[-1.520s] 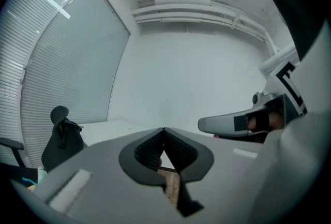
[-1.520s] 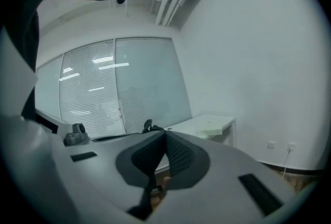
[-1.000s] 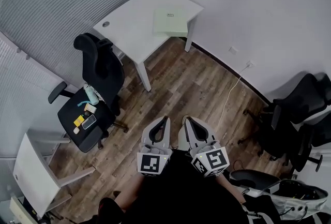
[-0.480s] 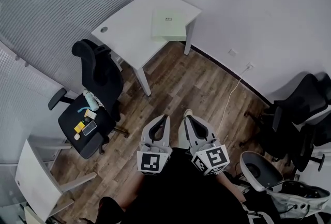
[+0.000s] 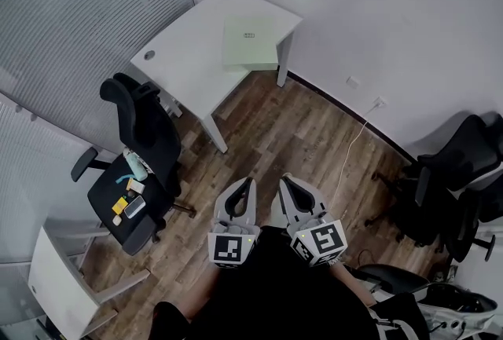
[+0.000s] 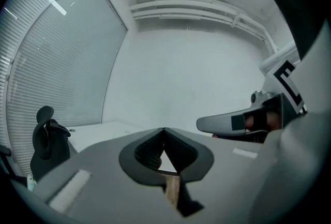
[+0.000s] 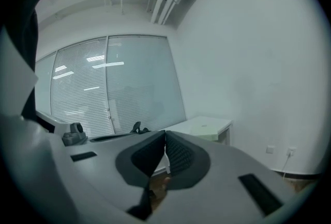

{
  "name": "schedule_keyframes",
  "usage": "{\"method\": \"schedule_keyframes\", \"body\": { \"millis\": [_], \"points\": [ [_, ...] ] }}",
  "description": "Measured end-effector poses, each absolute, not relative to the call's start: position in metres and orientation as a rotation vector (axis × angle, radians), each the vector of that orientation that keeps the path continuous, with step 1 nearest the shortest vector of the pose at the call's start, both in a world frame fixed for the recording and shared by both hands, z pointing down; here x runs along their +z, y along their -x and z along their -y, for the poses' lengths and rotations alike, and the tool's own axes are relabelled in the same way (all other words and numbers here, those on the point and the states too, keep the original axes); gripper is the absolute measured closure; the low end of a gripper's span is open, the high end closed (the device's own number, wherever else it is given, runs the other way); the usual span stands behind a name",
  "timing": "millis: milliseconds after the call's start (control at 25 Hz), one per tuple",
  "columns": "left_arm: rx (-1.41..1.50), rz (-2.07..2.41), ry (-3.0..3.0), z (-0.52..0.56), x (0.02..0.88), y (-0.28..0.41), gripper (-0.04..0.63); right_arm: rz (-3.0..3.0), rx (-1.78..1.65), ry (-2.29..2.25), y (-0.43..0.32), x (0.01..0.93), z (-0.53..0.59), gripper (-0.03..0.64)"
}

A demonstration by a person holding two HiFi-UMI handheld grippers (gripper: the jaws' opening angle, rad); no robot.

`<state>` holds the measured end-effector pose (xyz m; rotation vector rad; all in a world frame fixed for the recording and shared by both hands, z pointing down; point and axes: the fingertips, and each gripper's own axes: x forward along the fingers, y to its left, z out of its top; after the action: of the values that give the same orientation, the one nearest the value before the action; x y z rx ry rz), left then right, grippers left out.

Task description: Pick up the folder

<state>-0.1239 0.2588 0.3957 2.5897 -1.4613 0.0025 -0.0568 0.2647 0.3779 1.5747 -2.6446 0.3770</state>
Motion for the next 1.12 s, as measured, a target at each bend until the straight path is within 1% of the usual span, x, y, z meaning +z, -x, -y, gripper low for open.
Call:
{"method": "schedule_keyframes", "body": {
  "millis": [720,1120],
  "points": [
    [0.091,1.551,-2.494,-0.146,0.402,0.083,0.591,2.679,0.544,-1.459,0.01,0.394,-0.143,0.617],
    [0.075,1.644,-2.436,-0.076,0.396,0.037,0.591,2.71,0.572,-1.368,-0.039,0.391,-0.067,0.617]
  ]
}}
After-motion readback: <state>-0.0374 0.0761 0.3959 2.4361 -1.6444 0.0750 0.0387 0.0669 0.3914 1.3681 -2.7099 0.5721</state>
